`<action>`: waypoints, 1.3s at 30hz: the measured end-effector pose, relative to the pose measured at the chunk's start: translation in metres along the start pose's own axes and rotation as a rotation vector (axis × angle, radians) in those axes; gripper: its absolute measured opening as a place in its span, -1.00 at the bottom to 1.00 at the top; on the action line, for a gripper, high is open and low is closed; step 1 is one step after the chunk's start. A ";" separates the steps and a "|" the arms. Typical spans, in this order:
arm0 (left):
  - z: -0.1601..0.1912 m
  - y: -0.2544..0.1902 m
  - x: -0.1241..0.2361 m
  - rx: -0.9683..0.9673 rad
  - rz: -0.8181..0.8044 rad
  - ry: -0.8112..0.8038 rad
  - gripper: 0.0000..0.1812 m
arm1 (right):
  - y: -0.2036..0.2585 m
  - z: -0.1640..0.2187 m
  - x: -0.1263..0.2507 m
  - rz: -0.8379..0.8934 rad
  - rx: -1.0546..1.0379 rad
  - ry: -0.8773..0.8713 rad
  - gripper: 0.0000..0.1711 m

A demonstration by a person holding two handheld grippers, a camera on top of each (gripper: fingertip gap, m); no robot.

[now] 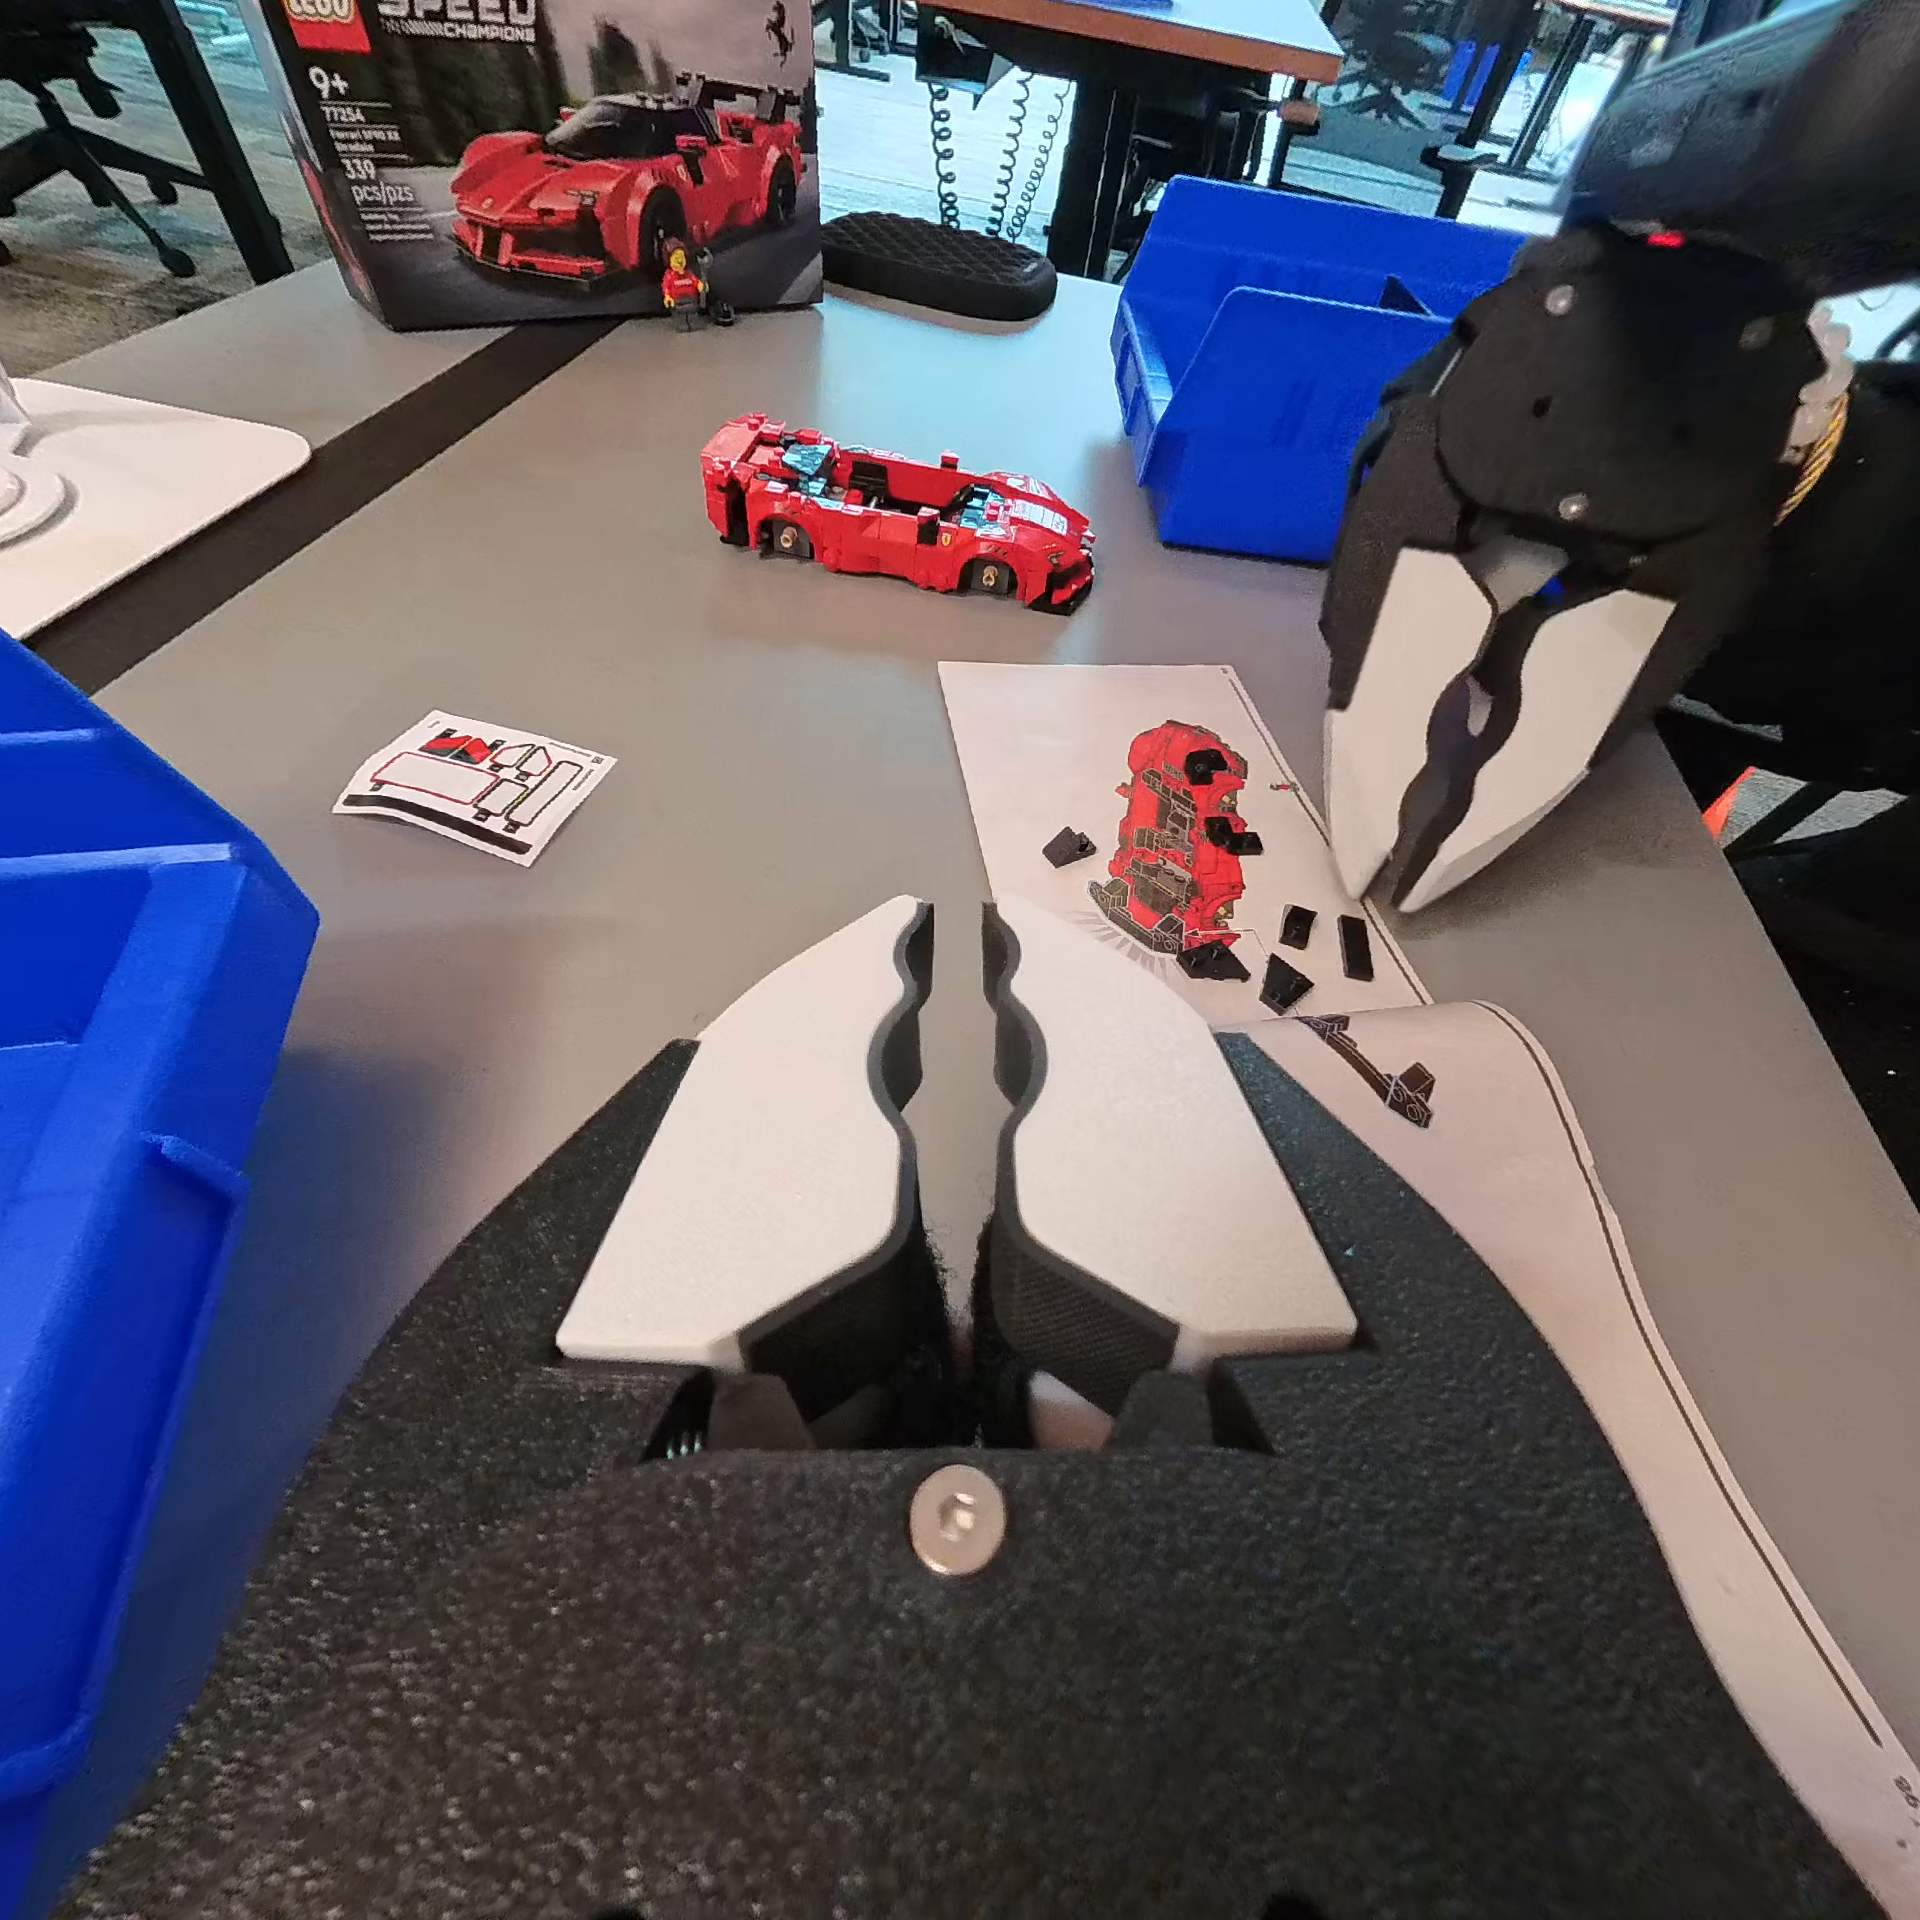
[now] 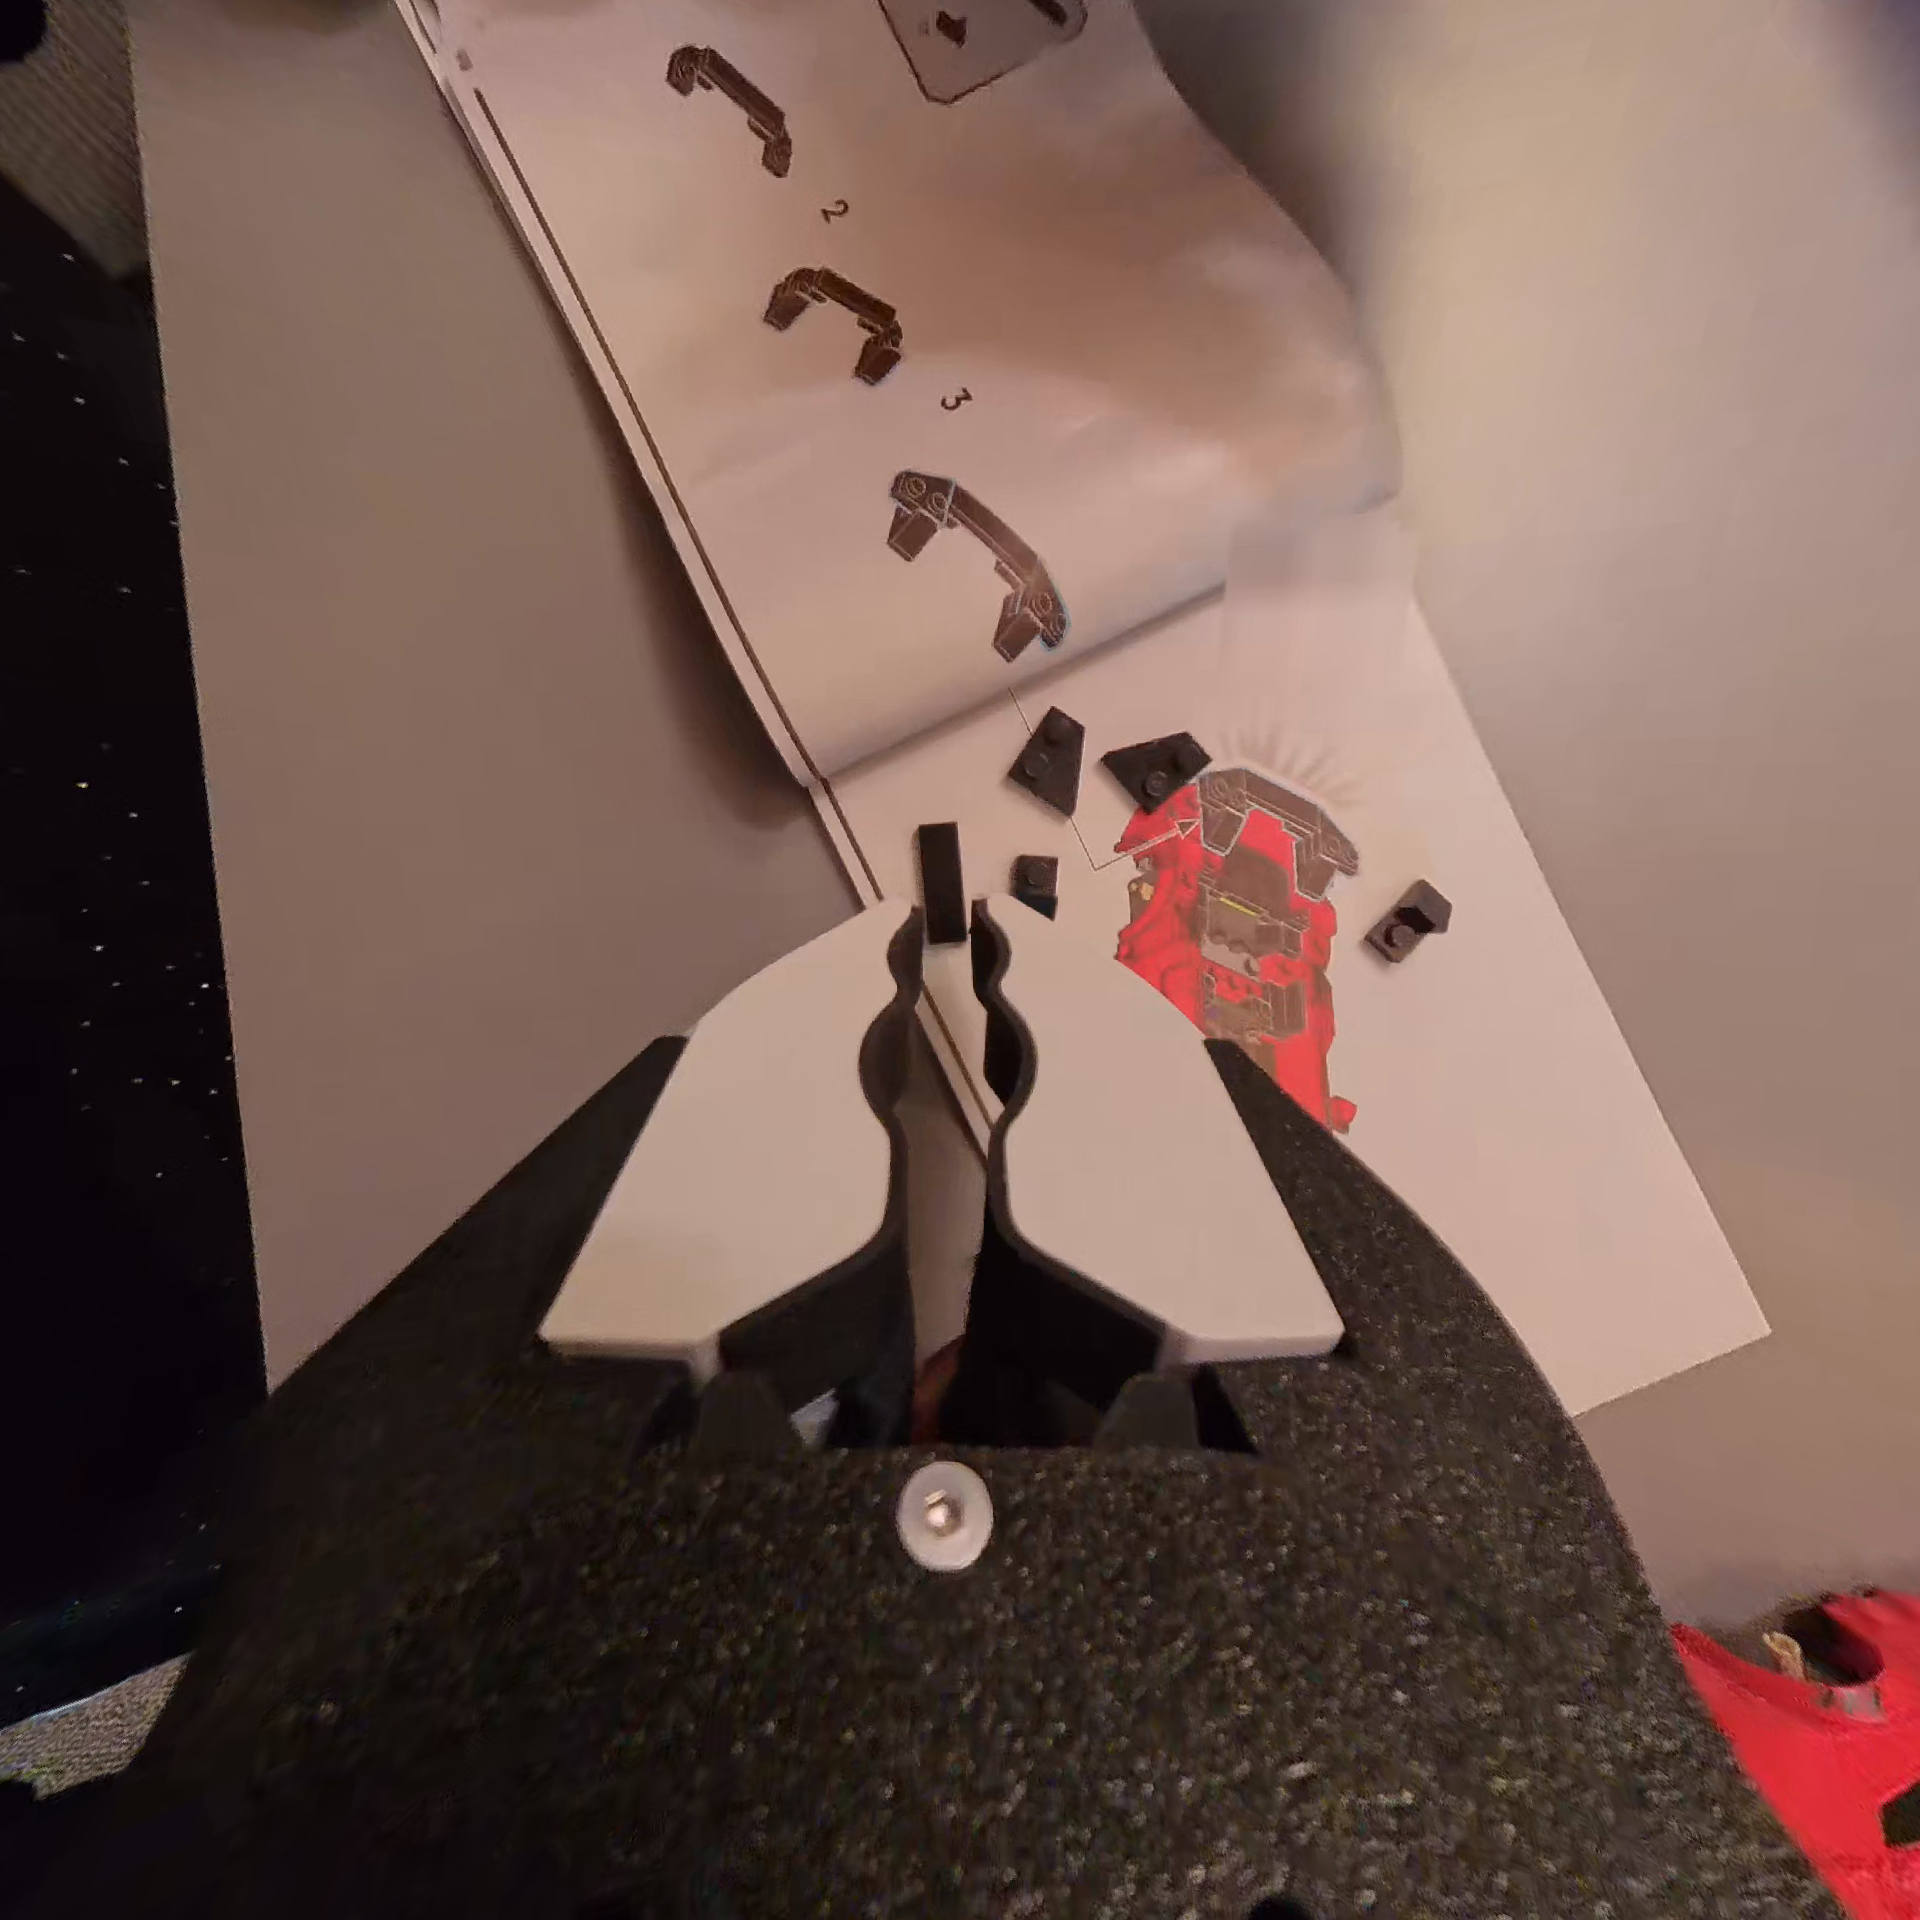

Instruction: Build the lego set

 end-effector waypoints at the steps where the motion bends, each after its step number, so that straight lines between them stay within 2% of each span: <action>1: 0.000 0.000 0.000 0.000 0.001 0.001 -0.91 | 0.001 -0.001 -0.002 0.003 0.008 0.008 -0.91; 7: 0.000 -0.001 0.000 -0.002 0.002 0.001 -0.91 | 0.001 0.001 -0.015 0.005 0.028 0.071 -0.86; 10: -0.001 -0.001 0.000 -0.002 0.002 0.001 -0.91 | 0.002 0.004 -0.020 0.007 0.054 0.098 -0.91; 14: -0.001 -0.001 0.000 -0.002 0.002 0.001 -0.91 | -0.002 0.007 -0.002 -0.003 0.035 0.038 -0.92; 16: -0.002 -0.001 0.000 -0.003 0.004 0.000 -0.91 | -0.012 0.004 0.022 -0.014 -0.063 -0.119 -0.91; 18: -0.002 -0.002 0.000 -0.006 0.005 0.000 -0.91 | -0.020 -0.012 0.050 -0.119 -0.232 -0.439 -0.91; 21: -0.002 -0.002 -0.001 -0.011 0.005 0.002 -0.90 | -0.027 -0.033 0.092 -0.368 -0.467 -0.927 -0.92; 23: -0.002 -0.002 -0.001 -0.011 0.004 0.003 -0.90 | -0.027 -0.037 0.105 -0.462 -0.511 -1.095 -0.92; 26: -0.001 -0.002 0.000 -0.008 0.005 0.004 -0.90 | -0.025 -0.043 0.119 -0.572 -0.538 -1.241 -0.92; 30: -0.001 -0.003 -0.002 -0.009 0.013 0.008 -0.91 | -0.023 -0.047 0.125 -0.600 -0.532 -1.279 -0.91; 35: -0.001 -0.006 -0.002 -0.015 0.020 0.013 -0.90 | -0.022 -0.047 0.124 -0.580 -0.512 -1.235 -0.91; 37: -0.001 -0.006 -0.003 -0.014 0.025 0.014 -0.90 | -0.023 -0.042 0.114 -0.472 -0.451 -1.112 -0.92; 39: 0.000 -0.010 -0.004 -0.004 0.055 0.032 -0.91 | -0.027 -0.023 0.096 -0.241 -0.251 -0.840 -0.92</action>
Point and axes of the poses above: each gripper's, where its closed fingertips meet, x back along the fingers, z out of its underside, y = z × x across the jaws, the point moved 3 cm from there along x, back along the fingers, and after that the axes turned 5 degrees about -y, right-handed, at the moved point
